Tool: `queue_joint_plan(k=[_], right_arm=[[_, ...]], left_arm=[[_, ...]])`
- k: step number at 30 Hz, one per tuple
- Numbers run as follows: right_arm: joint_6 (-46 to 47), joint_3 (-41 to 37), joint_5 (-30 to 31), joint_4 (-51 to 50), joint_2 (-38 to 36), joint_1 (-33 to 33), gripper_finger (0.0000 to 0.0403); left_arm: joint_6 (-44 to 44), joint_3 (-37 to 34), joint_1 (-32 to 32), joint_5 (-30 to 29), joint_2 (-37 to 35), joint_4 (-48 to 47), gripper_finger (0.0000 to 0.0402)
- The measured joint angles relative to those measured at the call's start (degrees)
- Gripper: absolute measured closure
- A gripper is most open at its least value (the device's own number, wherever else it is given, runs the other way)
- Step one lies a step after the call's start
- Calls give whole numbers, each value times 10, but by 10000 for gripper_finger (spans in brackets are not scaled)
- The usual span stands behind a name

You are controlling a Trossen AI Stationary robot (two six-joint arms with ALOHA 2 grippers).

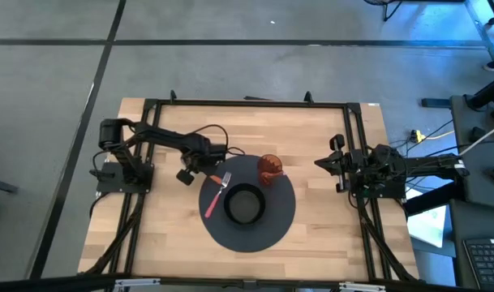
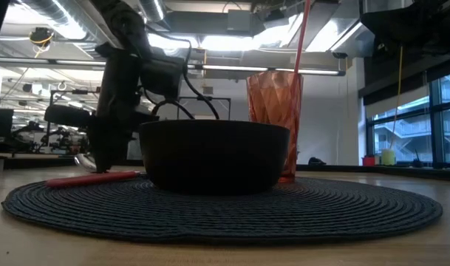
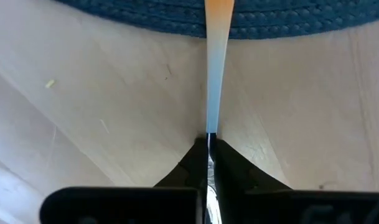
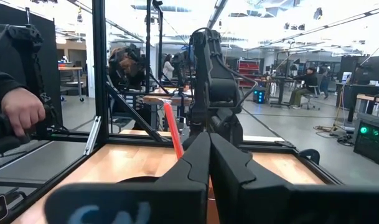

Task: Pick & Place Utensil
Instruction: Put the orange spoon into the black bowl

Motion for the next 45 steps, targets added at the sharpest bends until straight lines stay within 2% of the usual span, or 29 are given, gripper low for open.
queue_joint_plan(k=[4,18,25,30,38,45], right_arm=[[0,0,0,0,0,0,393],[-2,0,0,2,0,0,393],[-1,0,0,2,0,0,393],[13,0,0,3,0,0,393],[21,0,0,7,0,0,393],[26,0,0,11,0,0,393]], left_arm=[[-16,-2,-3,22,-33,-7,397],[-65,0,-1,7,-157,12,398],[-93,1,-17,48,-234,119,398],[-122,1,-36,108,-263,199,398],[-179,2,-81,198,-265,355,398],[-226,2,-110,195,-249,526,398]])
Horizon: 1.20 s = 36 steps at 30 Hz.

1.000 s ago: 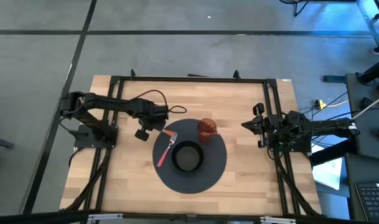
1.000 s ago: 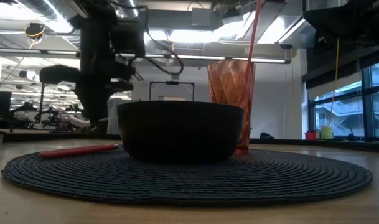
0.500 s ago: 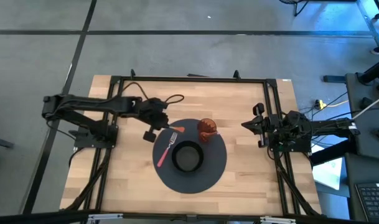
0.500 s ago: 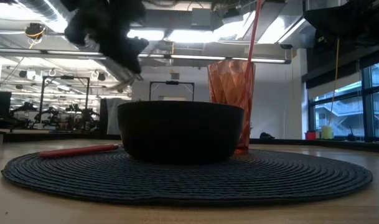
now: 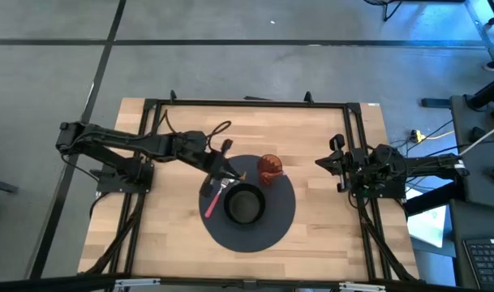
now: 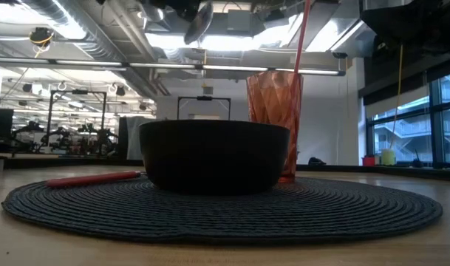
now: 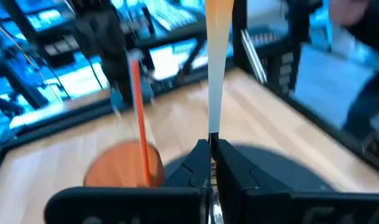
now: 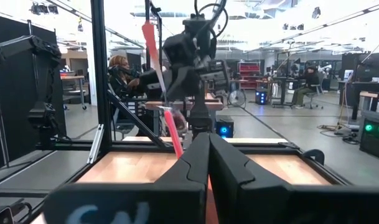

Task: Pick & Place Utensil
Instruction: Put the orange spoon into the black bowl

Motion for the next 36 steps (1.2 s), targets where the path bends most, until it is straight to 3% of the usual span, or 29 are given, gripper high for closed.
queue_joint_plan(k=[6,15,25,36], right_arm=[[0,0,0,5,0,0,393],[3,0,0,11,0,0,393],[4,0,0,17,0,0,393],[17,0,0,21,0,0,393]], left_arm=[[-51,1,-9,-1,25,51,398],[-81,1,-37,0,111,46,398],[-10,101,-71,-20,220,-108,398],[44,174,-78,-36,325,-184,398]])
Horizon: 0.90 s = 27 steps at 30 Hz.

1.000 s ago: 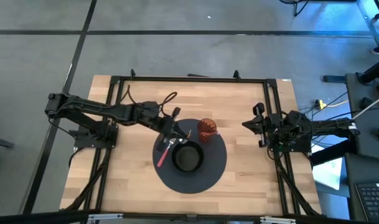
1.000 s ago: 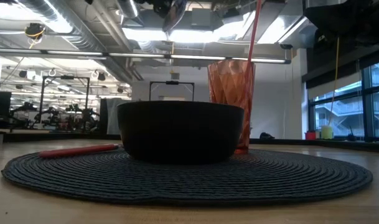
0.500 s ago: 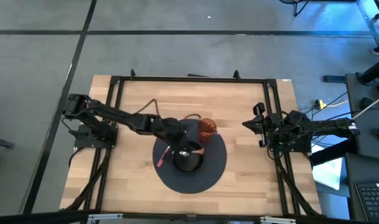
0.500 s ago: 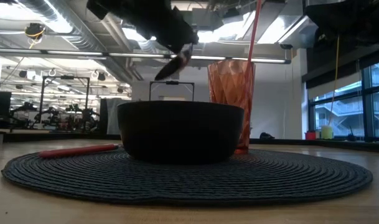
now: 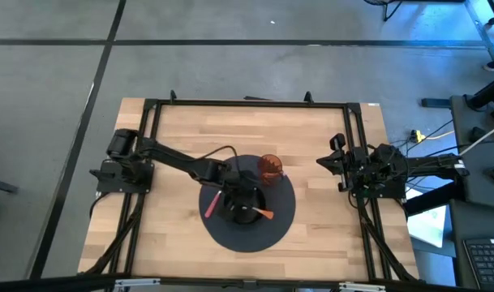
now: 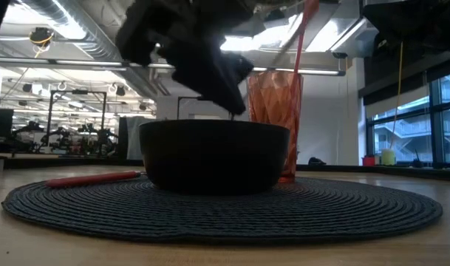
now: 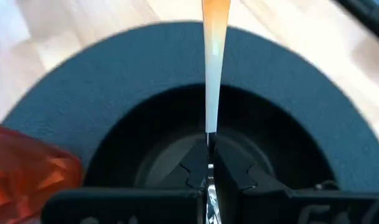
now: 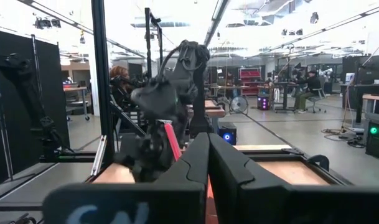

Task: Pick & Place Utensil
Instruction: Put the orange spoon into the black bowl

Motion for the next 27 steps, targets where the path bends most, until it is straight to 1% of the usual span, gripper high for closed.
queue_joint_plan(k=[3,10,18,21,27], right_arm=[[0,0,0,0,0,0,393],[0,0,0,0,0,0,393],[0,0,0,0,0,0,393],[0,0,0,0,0,0,393],[2,0,0,0,0,0,393]], left_arm=[[6,5,0,0,22,-19,398],[18,18,0,-3,54,-26,398],[23,19,0,-10,59,-40,397],[20,19,-1,-10,59,-40,385],[24,22,-5,-15,59,-38,336]])
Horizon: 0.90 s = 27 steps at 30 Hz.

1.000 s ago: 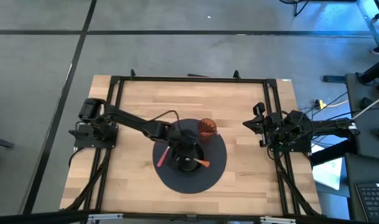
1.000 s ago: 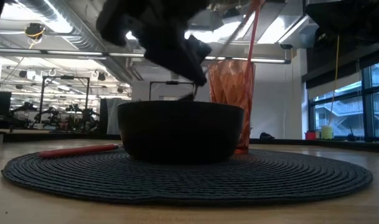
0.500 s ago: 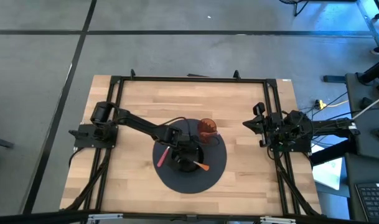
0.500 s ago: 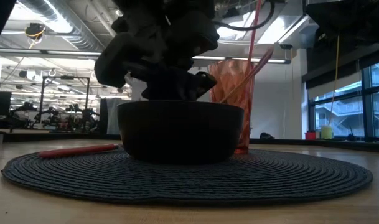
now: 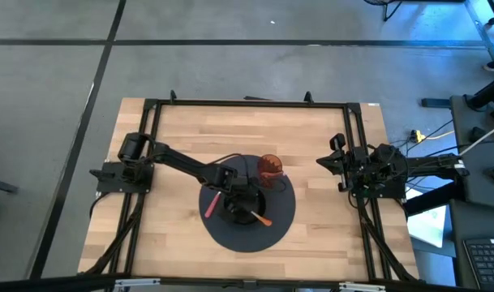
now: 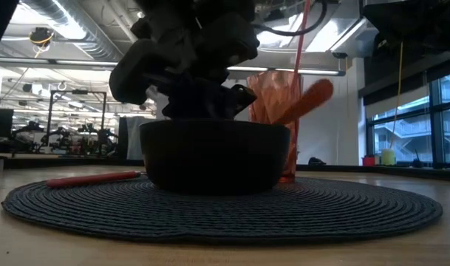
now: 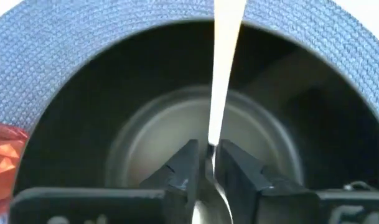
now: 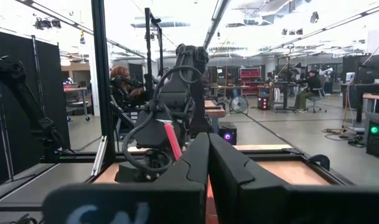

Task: Pick & Place Utensil
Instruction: Put the orange spoon into the black bowl, then put the pink fork into the black bowl

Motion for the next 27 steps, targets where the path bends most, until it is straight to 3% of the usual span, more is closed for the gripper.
queue_joint_plan(k=[5,16,20,27], right_arm=[[9,0,0,0,0,0,393],[11,0,-1,-8,0,0,393],[11,0,0,-7,0,0,393],[11,0,0,-8,0,0,393]], left_arm=[[0,47,-3,-20,-1,-39,300],[-38,304,-52,-32,-118,-391,270],[-84,343,-71,-122,-200,-473,284],[-244,323,-74,-237,-378,-623,335]])
